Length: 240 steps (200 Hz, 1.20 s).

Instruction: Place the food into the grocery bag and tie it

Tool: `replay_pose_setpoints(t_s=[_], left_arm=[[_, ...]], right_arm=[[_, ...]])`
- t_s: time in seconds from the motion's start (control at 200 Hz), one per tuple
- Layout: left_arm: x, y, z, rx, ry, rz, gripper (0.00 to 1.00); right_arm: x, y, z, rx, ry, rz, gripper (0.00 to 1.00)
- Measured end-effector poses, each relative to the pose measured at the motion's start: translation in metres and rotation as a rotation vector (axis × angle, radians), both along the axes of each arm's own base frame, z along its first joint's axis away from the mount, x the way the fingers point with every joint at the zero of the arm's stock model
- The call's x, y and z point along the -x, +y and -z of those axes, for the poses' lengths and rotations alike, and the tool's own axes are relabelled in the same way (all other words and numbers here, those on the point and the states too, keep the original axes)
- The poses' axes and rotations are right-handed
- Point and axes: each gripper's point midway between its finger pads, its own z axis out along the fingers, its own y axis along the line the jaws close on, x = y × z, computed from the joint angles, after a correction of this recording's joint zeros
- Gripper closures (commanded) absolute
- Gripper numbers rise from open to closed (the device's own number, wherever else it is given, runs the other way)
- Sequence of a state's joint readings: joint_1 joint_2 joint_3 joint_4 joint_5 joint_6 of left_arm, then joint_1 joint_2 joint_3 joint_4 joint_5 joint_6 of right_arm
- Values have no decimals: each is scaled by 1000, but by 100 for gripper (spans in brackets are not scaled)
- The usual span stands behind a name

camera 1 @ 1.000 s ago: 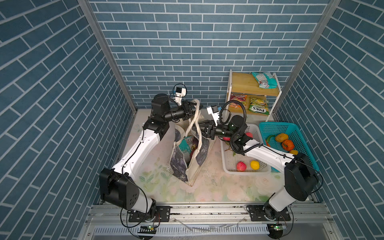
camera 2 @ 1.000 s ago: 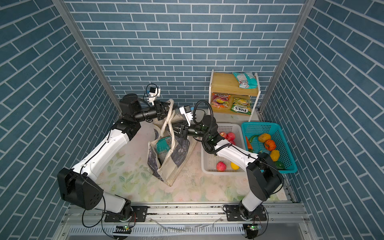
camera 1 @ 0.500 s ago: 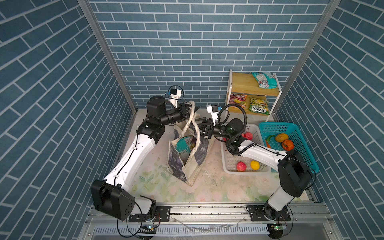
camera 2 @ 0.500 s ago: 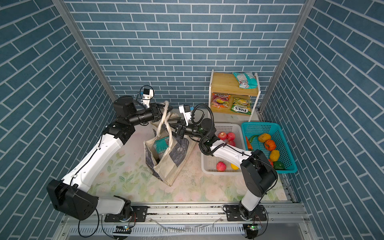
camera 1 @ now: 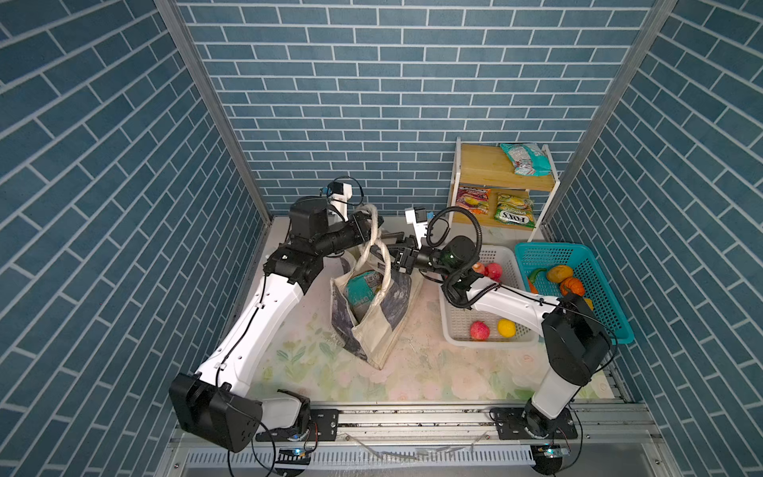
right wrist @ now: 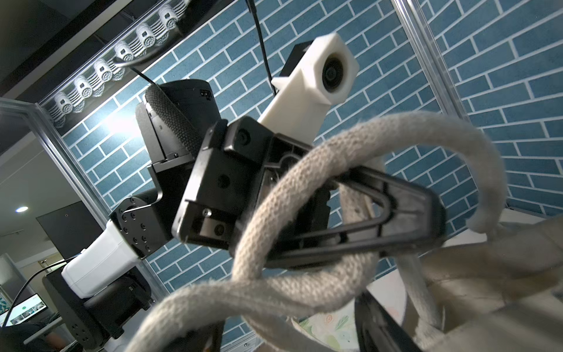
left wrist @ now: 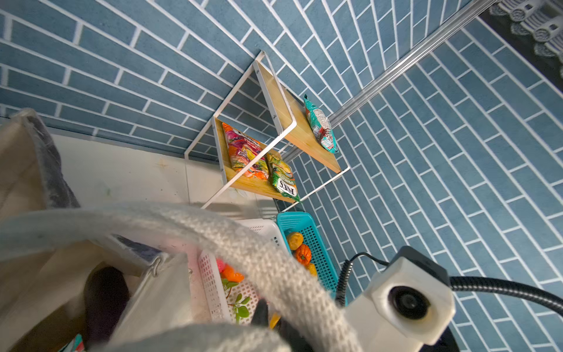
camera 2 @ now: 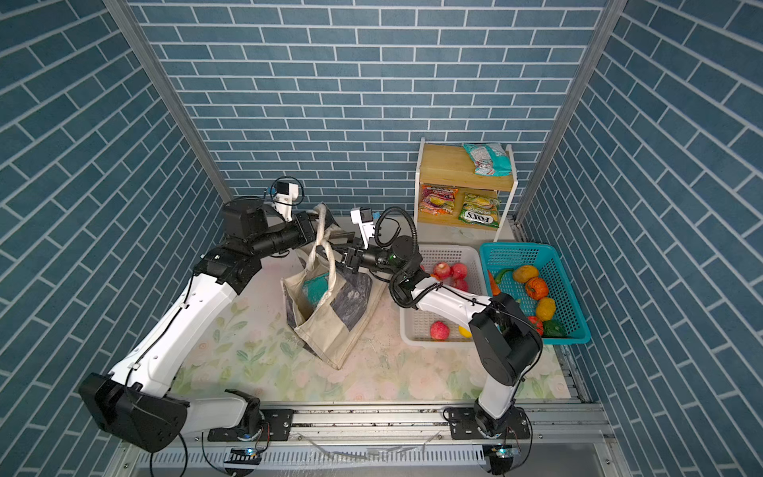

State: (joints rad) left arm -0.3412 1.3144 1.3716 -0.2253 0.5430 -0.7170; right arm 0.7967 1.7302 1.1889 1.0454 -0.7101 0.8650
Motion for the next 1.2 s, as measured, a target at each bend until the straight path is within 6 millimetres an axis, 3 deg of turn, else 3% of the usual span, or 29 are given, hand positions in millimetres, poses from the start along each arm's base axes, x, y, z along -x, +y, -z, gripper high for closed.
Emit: replay_pose_setpoints(t_s=[0.125, 0.52, 0.635, 1.015, 1.2], left_arm=[[-1, 1, 0, -38, -14, -27, 100], [-9, 10, 1, -114, -57, -111, 100], [-11, 13, 0, -123, -65, -127, 100], [-14, 17, 5, -155, -63, -150, 100], [-9, 16, 10, -191, -49, -137, 100]], right_arm=[[-1, 3, -2, -4, 1, 4, 35], [-8, 11, -2, 3, 36, 10, 59], [-9, 13, -2, 3, 40, 7, 61], [-4, 19, 2, 29, 37, -6, 100], [-1, 17, 8, 71, 30, 13, 100]])
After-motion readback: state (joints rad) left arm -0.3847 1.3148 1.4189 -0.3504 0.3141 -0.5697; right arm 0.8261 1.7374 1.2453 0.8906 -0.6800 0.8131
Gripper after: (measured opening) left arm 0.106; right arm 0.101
